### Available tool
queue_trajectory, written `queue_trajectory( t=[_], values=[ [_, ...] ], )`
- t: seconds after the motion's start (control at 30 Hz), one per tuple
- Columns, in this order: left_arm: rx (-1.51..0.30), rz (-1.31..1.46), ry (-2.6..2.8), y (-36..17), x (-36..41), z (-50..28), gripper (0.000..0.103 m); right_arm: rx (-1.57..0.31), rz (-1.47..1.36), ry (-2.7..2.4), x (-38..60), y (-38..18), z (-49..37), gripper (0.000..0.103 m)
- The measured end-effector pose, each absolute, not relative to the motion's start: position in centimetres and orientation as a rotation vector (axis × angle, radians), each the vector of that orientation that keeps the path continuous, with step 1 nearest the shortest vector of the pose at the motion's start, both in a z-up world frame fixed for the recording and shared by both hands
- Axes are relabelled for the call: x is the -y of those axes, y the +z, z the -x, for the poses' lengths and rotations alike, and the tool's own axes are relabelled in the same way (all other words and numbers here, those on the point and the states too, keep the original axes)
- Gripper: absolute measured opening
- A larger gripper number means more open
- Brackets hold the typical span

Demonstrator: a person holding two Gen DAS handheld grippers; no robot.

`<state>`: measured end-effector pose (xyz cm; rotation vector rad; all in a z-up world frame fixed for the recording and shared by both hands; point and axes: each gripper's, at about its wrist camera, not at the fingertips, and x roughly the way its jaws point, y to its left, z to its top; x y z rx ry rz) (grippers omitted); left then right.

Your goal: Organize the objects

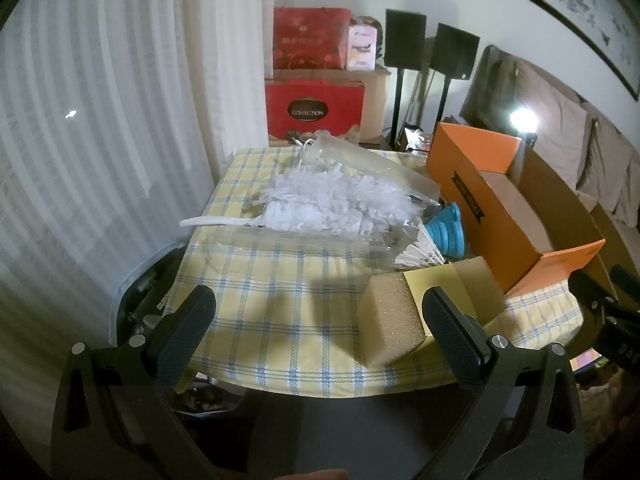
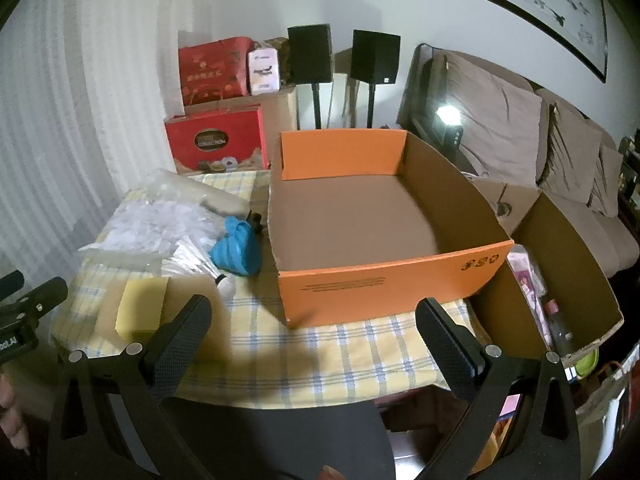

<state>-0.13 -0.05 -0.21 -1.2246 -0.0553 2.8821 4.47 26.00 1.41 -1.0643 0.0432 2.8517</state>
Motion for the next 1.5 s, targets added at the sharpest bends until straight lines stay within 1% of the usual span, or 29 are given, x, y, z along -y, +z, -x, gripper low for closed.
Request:
queue_trajectory(
  t=[0.53,0.67,0.83,1.07,1.1,1.13,1.17,1.2,1.23,1.27,1.3,1.4,1.43,1.5],
  values=[
    [0.061,1.229,2.876,-0.5,0.3,0.3,0.103,-0.042,1.077,2.889,-25.4,1.5,-4.0,0.103],
    [0.102,1.216,2.827,-0.9,0.7,0.6,0.103,-0.052,1.084,2.907,-25.4,1.4,-4.1,0.103],
    [0.205,1.227,2.726,-2.4,1.4,1.3,0.103,-0.076,1.109,2.939,-25.4,0.9,-4.1,0.103],
    [0.224,1.234,2.646,-3.9,1.0,1.4,0.102,-0.113,1.147,2.988,-25.1,-0.3,-4.0,0.102],
    [0.239,1.234,2.631,-4.1,1.0,1.5,0.101,-0.122,1.157,2.996,-25.0,-0.5,-3.9,0.101],
    [0.254,1.237,2.616,-4.2,1.0,1.6,0.097,-0.136,1.173,3.01,-24.9,-0.8,-3.9,0.099],
    [0.267,1.243,2.601,-4.3,1.0,1.7,0.093,-0.148,1.193,3.022,-24.7,-1.0,-3.8,0.094],
    [0.284,1.248,2.578,-4.5,1.0,1.8,0.091,-0.155,1.214,3.034,-24.5,-1.2,-3.7,0.086],
    [0.297,1.251,2.567,-4.7,1.0,1.8,0.088,-0.164,1.247,3.048,-24.2,-1.5,-3.5,0.081],
    [0.311,1.254,2.554,-4.7,1.0,1.9,0.083,-0.177,1.277,3.059,-24.0,-1.8,-3.4,0.072],
    [0.324,1.257,2.538,-4.9,0.9,2.0,0.081,-0.197,1.306,3.069,-23.8,-2.0,-3.2,0.065],
    [0.342,1.268,2.511,-5.1,0.8,2.3,0.067,-0.245,1.362,3.082,-23.2,-2.9,-2.5,0.054],
    [0.345,1.275,2.496,-5.3,0.7,2.5,0.061,-0.25,1.369,3.084,-23.1,-3.1,-2.4,0.052],
    [0.368,1.283,2.461,-5.6,0.6,2.8,0.055,-0.274,1.388,3.084,-22.9,-3.4,-1.8,0.044]
  ],
)
